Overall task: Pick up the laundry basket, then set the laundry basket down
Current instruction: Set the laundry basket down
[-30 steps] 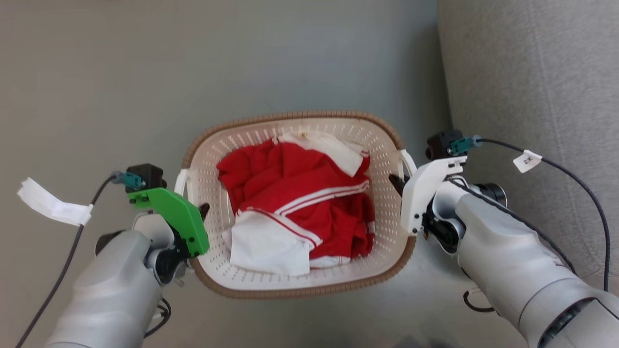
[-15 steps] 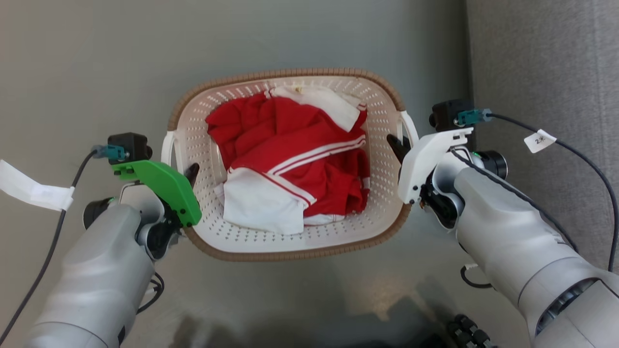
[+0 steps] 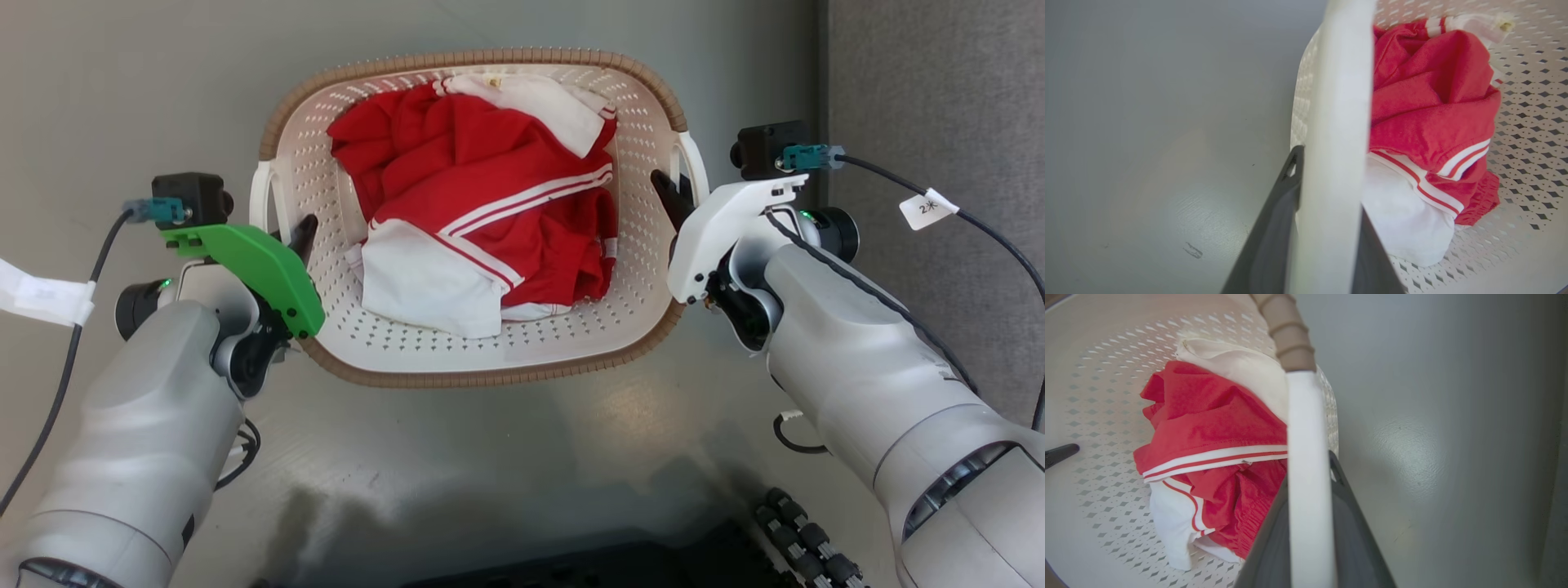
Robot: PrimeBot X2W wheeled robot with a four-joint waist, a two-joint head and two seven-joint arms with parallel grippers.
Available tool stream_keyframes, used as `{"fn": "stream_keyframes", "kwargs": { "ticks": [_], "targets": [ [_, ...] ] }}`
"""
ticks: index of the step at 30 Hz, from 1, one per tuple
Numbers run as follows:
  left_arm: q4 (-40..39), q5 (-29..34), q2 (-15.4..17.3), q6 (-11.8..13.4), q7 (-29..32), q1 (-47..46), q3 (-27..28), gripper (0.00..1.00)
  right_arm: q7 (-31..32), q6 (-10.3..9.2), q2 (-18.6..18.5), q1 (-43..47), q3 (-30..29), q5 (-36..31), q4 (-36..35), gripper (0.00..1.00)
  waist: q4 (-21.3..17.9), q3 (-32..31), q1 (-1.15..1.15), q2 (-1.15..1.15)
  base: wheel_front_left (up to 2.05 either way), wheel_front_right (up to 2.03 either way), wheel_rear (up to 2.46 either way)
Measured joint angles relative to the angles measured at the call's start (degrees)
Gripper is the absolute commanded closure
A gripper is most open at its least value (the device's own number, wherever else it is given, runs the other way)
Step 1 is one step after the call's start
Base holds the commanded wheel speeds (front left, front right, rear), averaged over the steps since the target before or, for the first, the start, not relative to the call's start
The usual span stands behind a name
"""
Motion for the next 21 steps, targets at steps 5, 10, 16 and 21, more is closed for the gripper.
{"fn": "stream_keyframes", "kwargs": {
  "ticks": [5,10,16,21],
  "targets": [
    [0.2,0.2,0.0,-0.2,-0.7,-1.1,-0.3,1.0,-1.0,-0.41,0.0,-0.5,-0.1,0.0,0.2,1.0,-0.1,2.3,0.0,0.0,0.0,0.0,0.0],
    [0.7,0.8,0.0,-0.3,-1.4,-2.2,-0.6,1.0,-1.5,-0.41,0.0,-0.9,0.0,0.1,-0.3,1.0,-0.2,4.3,0.0,0.0,0.0,0.0,0.0],
    [1.8,1.1,0.0,-0.4,-2.6,-2.8,-0.8,1.0,-1.8,-0.42,0.0,-1.0,0.5,0.7,-0.9,1.0,0.0,5.9,0.0,0.0,0.0,0.0,0.0],
    [2.0,1.1,-0.1,-0.4,-3.4,-2.8,-1.4,1.0,-2.0,-0.42,-0.2,-1.0,1.0,1.3,-1.1,1.0,0.2,6.4,0.0,0.0,0.0,0.0,0.0]
  ]
}}
